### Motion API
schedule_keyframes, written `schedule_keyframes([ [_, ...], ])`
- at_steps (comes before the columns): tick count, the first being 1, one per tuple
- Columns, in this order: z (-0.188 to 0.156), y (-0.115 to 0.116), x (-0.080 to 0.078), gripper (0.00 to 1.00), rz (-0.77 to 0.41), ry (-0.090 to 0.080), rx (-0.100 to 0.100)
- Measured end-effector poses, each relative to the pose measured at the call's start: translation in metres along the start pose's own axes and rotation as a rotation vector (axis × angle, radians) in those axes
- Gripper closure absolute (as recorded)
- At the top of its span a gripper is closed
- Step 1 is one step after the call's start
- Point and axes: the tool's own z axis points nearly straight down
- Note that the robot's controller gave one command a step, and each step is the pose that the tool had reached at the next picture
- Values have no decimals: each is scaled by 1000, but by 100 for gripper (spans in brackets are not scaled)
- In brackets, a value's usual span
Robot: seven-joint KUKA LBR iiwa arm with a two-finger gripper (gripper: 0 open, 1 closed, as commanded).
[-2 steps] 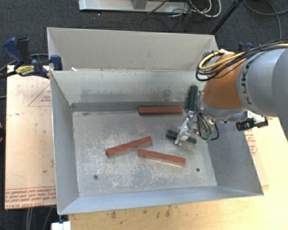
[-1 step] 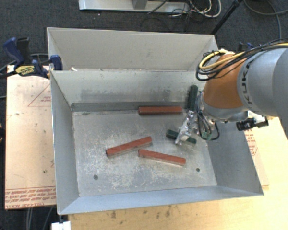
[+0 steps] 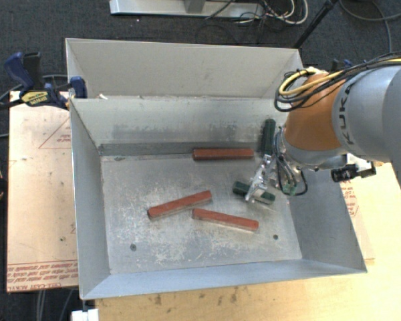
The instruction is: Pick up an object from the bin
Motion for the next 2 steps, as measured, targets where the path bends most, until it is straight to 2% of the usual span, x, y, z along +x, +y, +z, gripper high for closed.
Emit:
schedule_keyframes([
  [2, -20, 0, 0, 100, 0, 5, 1],
])
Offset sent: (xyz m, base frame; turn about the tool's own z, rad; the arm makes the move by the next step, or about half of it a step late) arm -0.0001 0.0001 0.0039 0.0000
